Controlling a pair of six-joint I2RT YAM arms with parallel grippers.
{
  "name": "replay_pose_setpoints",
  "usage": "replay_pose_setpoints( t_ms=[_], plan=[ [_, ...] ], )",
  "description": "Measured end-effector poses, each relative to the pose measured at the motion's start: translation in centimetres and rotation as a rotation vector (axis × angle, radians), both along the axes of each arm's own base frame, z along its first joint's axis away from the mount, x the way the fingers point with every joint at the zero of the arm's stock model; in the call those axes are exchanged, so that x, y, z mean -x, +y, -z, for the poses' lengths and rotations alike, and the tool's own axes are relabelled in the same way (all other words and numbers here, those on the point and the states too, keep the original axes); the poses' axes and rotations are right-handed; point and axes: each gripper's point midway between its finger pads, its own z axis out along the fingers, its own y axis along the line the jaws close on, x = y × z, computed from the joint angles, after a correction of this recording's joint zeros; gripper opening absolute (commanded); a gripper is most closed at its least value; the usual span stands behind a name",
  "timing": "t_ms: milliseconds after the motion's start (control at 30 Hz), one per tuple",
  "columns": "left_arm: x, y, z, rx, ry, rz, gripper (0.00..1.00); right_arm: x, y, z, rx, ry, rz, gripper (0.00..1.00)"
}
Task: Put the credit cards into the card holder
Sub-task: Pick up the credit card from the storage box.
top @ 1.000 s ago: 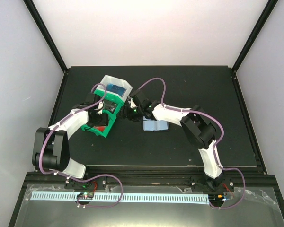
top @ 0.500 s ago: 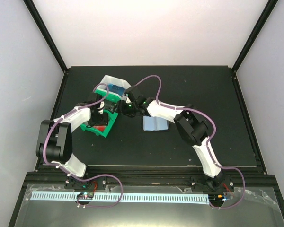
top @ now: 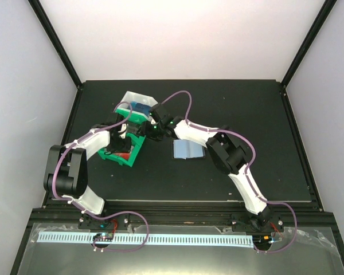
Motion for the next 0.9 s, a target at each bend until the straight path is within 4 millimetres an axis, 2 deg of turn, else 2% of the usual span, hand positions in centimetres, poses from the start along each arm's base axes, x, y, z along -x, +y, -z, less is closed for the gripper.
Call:
replay_pose_setpoints(
  t_ms=[333,633,900],
  plan=[
    [0.2,-2.2,-0.9,0.144,0.019,0.019,0.36,-0.5,-0.6,1.2,0.018,0.023,0.018,0.46],
    [0.7,-4.1,-1.7,0.278,0.044,-0.005,0.35,-1.0,-1.0,1.6,0.007,0.052,0.057,0.44],
    [1.0,-6.4,-2.7,0.443,0.085,-0.058,0.32,-0.4,-1.2,2.7,-0.005,0.101,0.079,0.43]
  ],
)
